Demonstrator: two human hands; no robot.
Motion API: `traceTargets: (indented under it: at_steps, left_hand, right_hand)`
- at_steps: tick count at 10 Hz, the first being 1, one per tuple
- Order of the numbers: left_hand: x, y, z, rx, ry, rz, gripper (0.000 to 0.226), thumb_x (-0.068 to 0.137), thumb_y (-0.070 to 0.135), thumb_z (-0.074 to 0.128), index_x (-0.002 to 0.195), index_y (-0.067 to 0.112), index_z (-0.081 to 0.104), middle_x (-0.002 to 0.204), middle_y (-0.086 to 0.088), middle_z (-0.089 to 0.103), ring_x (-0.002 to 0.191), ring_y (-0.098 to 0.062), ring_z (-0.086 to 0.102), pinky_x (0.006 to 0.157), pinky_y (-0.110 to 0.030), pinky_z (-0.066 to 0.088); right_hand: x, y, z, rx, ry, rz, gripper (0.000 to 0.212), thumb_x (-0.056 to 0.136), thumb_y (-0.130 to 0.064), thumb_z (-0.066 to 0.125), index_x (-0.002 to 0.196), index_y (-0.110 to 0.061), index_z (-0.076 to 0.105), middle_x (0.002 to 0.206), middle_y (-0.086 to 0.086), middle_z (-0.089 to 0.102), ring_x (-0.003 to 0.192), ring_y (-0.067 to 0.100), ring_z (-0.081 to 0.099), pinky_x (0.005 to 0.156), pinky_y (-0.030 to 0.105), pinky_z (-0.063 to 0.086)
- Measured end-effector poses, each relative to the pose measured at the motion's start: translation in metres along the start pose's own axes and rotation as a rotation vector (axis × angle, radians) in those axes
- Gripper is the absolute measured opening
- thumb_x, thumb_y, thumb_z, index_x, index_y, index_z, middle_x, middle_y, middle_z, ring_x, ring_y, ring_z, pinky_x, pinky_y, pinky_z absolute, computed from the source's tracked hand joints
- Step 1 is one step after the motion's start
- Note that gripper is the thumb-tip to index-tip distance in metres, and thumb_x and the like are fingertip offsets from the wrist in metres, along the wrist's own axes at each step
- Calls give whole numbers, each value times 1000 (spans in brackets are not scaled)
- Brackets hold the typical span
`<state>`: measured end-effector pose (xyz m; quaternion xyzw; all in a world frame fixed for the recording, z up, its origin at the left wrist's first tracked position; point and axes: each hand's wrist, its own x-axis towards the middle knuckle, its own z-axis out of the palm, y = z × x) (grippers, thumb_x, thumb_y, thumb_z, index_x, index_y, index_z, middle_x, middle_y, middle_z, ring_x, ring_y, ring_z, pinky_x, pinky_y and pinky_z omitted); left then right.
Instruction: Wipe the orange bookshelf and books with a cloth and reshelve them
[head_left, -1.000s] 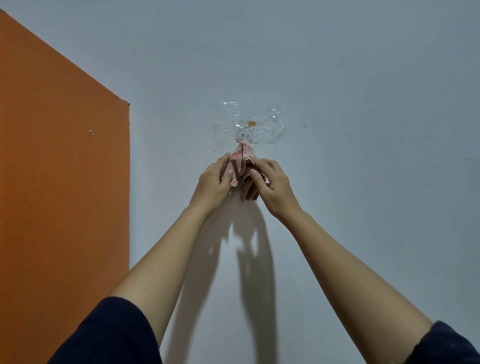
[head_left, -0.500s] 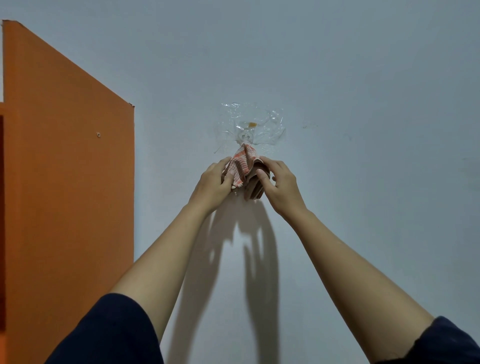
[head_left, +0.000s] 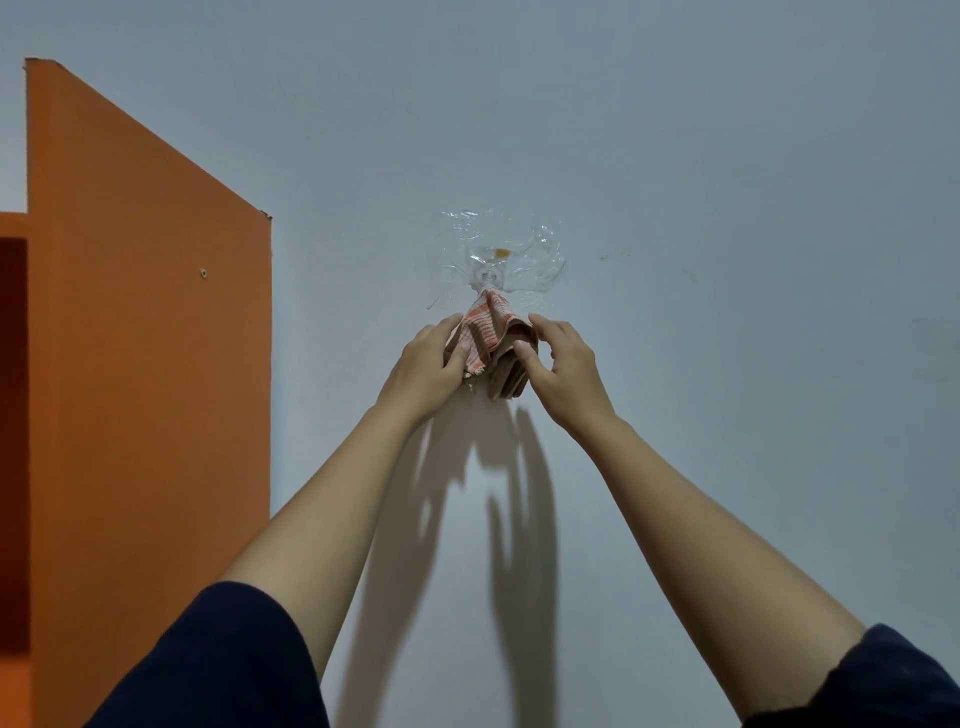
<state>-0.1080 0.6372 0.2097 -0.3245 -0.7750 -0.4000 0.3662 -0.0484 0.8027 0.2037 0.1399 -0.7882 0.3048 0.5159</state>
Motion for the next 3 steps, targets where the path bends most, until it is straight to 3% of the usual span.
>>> traceTargets:
  at_steps: [1, 3]
  left_hand:
    - [-3, 1, -2, 22, 0, -9, 44, 98, 26, 43, 141, 21, 38, 132, -8, 50, 120, -22, 46, 99, -33, 36]
    - [-20, -8, -5, 42, -14, -54, 44, 99, 30, 39, 142, 21, 37, 134, -8, 49, 126, -23, 43, 99, -34, 35]
  right_hand:
    - [-3, -2, 0, -6, -11, 4, 37, 95, -21, 54, 130, -9, 52, 121, 8, 55, 114, 18, 50, 91, 16, 30]
    - [-17, 6, 3, -39, -28, 86, 42, 94, -25, 55, 132, -10, 50, 124, 9, 54, 117, 20, 48, 94, 22, 32]
